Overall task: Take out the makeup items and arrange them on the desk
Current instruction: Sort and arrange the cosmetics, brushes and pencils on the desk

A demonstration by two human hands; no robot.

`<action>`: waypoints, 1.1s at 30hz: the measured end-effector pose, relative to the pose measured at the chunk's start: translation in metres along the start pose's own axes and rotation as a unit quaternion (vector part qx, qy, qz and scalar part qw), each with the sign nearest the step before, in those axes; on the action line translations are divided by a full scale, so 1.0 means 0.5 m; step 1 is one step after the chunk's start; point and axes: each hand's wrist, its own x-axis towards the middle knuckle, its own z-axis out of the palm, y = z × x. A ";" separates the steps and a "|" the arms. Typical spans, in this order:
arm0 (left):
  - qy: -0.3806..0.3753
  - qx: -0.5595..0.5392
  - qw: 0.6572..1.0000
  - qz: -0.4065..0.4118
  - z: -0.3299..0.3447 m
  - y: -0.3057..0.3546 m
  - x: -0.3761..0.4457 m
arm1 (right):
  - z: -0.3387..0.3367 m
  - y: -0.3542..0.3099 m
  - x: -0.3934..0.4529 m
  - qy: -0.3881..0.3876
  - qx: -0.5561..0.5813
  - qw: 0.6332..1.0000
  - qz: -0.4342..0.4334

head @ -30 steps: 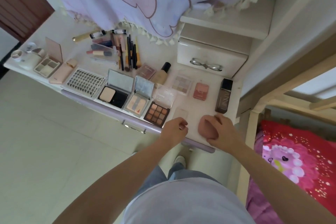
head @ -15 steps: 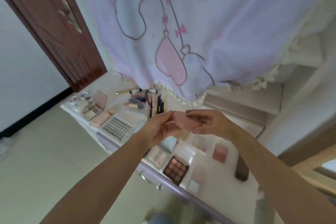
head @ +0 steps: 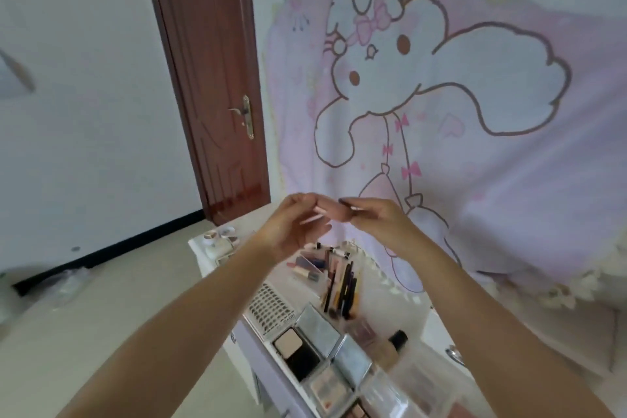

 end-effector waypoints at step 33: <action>0.023 -0.087 0.996 0.002 -0.003 -0.050 0.013 | 0.012 -0.050 0.017 0.164 -0.102 0.978 0.077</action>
